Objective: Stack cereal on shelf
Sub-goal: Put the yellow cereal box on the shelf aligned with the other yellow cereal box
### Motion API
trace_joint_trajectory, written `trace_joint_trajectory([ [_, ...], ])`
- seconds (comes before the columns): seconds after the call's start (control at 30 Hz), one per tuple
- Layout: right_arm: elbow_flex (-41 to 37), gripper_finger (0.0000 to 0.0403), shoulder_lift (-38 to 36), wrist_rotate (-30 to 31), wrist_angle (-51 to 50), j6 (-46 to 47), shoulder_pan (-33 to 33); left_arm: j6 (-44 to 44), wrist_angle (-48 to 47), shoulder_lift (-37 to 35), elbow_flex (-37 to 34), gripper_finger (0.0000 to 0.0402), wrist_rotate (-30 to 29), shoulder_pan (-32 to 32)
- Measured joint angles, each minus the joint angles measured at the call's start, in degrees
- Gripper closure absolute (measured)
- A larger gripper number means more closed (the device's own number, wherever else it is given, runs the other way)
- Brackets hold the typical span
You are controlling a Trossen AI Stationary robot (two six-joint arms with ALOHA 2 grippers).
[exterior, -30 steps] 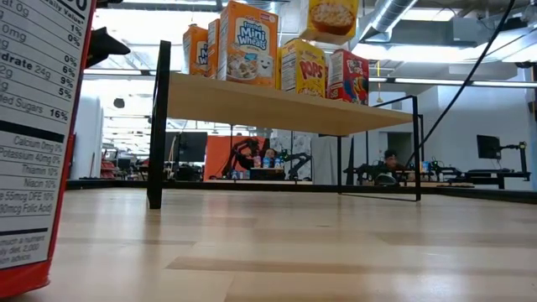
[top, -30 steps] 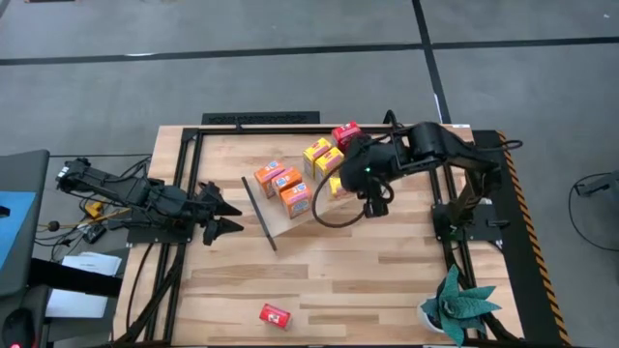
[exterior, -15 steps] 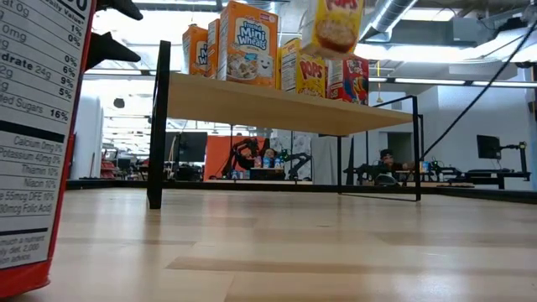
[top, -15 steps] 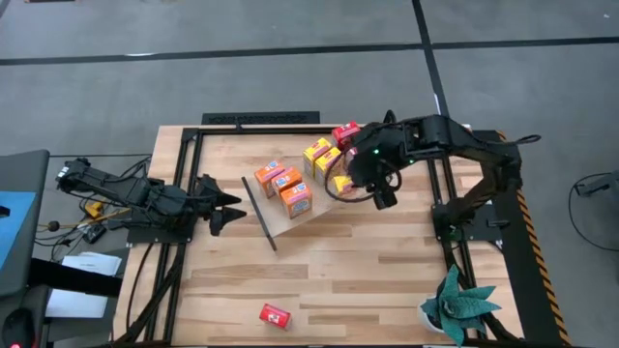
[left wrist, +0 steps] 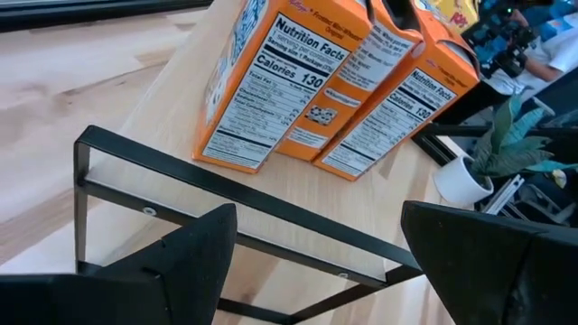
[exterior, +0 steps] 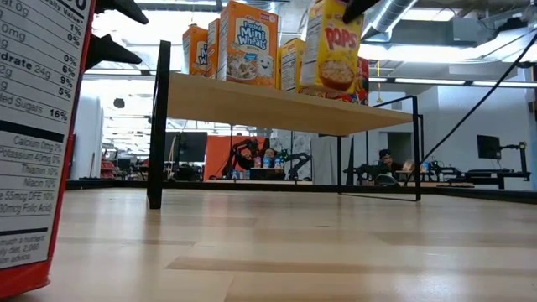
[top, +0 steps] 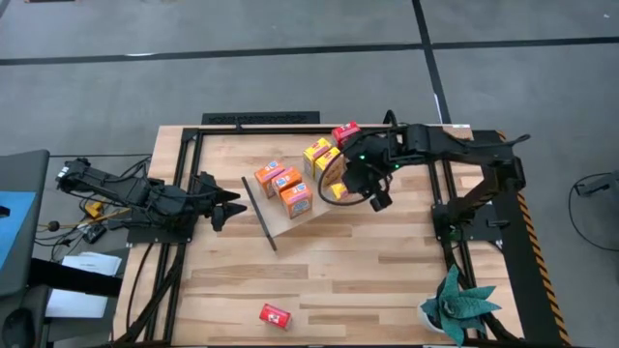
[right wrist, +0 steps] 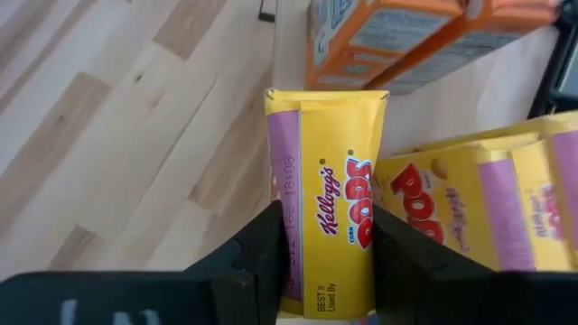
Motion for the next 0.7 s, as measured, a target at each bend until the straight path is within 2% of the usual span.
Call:
trace_joint_trajectory([
  [0.27, 0.07, 0.0245, -0.13, -0.71, 0.43, -3.15, -2.61, -0.21, 0.02, 0.0, 0.0, 0.0097, -0.15, 0.0],
  [0.5, 0.07, 0.0244, -0.13, -4.01, 0.43, -3.39, -5.06, -0.71, 0.02, 0.0, 0.0, 0.0097, -0.17, 0.0],
  [0.7, 0.02, 0.0251, 3.11, -6.59, -0.21, -4.15, -5.65, -0.71, 0.04, 0.01, 0.0, 0.0097, -0.16, 0.0],
])
